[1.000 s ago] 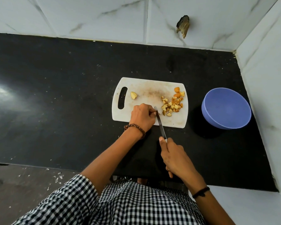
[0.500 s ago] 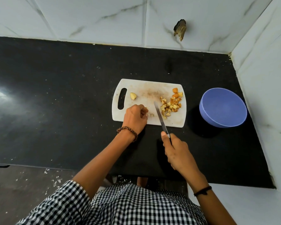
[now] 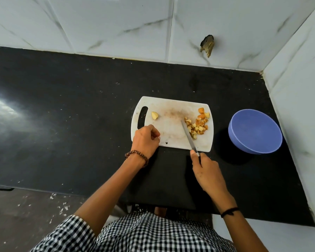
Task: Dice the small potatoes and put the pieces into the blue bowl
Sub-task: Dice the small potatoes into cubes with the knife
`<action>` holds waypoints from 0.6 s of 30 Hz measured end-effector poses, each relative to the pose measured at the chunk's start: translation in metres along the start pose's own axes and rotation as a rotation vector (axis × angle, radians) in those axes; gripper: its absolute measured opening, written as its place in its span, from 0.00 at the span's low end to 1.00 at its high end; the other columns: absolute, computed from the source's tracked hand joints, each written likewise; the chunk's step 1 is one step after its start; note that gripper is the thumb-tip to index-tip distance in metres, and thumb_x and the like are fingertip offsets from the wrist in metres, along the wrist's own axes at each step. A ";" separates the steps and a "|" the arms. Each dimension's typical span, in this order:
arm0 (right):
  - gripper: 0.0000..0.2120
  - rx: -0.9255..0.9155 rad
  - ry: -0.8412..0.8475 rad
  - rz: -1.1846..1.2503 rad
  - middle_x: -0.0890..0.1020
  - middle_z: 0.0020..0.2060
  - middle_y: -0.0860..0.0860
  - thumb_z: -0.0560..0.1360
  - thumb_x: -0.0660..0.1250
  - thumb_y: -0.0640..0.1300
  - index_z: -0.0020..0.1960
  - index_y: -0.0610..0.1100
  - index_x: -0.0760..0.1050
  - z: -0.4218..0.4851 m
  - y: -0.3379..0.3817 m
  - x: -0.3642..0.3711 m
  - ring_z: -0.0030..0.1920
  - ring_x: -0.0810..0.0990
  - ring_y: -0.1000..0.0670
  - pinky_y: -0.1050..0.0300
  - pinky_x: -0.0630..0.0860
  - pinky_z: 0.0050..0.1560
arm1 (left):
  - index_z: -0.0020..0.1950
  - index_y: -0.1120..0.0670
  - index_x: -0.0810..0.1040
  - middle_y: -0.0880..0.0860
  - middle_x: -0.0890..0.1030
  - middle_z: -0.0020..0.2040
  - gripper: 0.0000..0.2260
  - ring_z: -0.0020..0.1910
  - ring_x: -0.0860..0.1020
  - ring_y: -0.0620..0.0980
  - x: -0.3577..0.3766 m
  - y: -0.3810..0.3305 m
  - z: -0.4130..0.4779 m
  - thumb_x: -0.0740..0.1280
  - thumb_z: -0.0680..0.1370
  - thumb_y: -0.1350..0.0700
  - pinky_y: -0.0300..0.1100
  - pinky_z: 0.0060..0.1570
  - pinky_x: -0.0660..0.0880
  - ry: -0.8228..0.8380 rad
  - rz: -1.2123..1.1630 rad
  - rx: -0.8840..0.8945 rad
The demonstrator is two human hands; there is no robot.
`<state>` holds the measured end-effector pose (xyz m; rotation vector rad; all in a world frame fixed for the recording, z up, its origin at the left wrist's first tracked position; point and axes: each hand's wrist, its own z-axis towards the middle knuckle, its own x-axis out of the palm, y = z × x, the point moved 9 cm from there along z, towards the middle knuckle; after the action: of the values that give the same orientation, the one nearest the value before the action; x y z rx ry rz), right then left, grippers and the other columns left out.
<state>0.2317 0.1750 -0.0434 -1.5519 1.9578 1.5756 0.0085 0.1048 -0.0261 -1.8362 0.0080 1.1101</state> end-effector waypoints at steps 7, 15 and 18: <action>0.21 -0.118 0.038 -0.053 0.80 0.36 0.50 0.82 0.51 0.63 0.47 0.50 0.73 -0.003 0.015 0.010 0.40 0.81 0.48 0.44 0.79 0.45 | 0.49 0.55 0.79 0.49 0.80 0.46 0.04 0.43 0.77 0.43 0.000 -0.008 0.009 0.70 0.75 0.60 0.34 0.45 0.76 -0.027 0.016 0.030; 0.22 -0.042 -0.008 -0.083 0.78 0.35 0.50 0.82 0.51 0.63 0.50 0.48 0.74 0.009 0.004 -0.007 0.38 0.79 0.51 0.52 0.75 0.38 | 0.56 0.52 0.74 0.49 0.75 0.51 0.11 0.43 0.73 0.43 -0.026 -0.006 0.025 0.69 0.76 0.52 0.38 0.41 0.73 -0.191 0.158 0.094; 0.22 -0.054 -0.012 -0.076 0.79 0.34 0.49 0.82 0.51 0.63 0.51 0.48 0.75 0.007 0.004 -0.009 0.35 0.78 0.52 0.54 0.73 0.35 | 0.64 0.53 0.71 0.51 0.71 0.58 0.19 0.51 0.74 0.47 -0.024 -0.004 0.035 0.69 0.76 0.47 0.43 0.46 0.77 -0.172 0.218 0.102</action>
<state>0.2293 0.1860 -0.0376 -1.6134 1.8414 1.6158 -0.0279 0.1223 -0.0111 -1.6727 0.1652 1.3912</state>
